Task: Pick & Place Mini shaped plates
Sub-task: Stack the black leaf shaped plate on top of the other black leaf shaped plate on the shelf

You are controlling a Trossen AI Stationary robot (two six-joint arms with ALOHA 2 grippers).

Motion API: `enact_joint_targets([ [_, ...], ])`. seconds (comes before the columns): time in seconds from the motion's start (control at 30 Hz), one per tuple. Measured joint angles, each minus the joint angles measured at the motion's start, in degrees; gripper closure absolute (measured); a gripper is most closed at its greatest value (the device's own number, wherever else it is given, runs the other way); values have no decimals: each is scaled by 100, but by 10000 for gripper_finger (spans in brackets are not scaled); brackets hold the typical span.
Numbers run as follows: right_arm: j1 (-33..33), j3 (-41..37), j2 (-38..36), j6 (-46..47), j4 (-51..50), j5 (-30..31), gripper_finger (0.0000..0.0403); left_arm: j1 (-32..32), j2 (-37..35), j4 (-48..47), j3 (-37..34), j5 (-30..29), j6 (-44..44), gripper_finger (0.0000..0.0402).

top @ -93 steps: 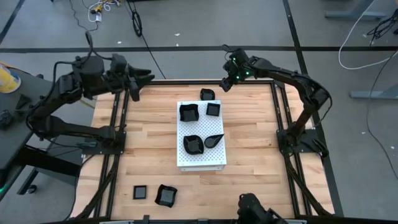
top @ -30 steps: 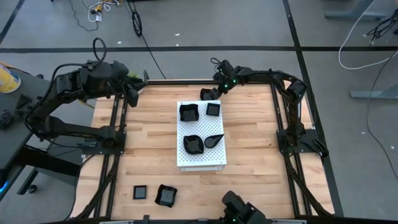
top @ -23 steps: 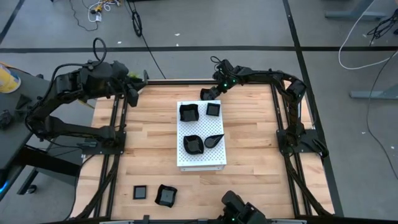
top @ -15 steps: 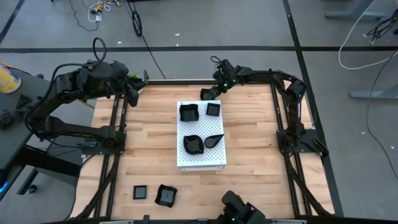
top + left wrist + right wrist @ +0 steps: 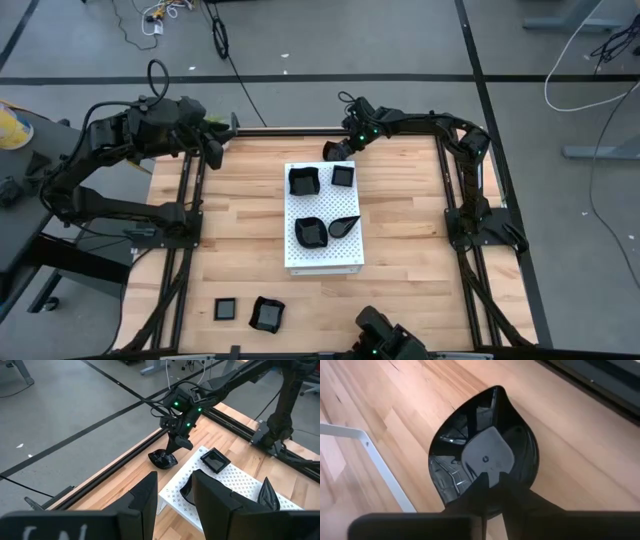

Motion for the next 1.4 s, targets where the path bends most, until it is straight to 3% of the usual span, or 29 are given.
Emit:
enact_joint_targets([
  [0.4, 0, 0, 0, 35, -18, -2, 399, 0, 0, -2, 0, 0, -2, 275],
  [1.13, -175, 155, -273, 532, -6, 219, 402, -2, 0, -7, 0, -1, -144, 275],
  [1.27, -181, 157, -273, 696, -94, 199, 388, 0, 0, -9, 0, -2, -145, 275],
  [1.4, -198, 157, -273, 676, -161, 142, 343, -1, 0, -8, 0, -2, -166, 275],
])
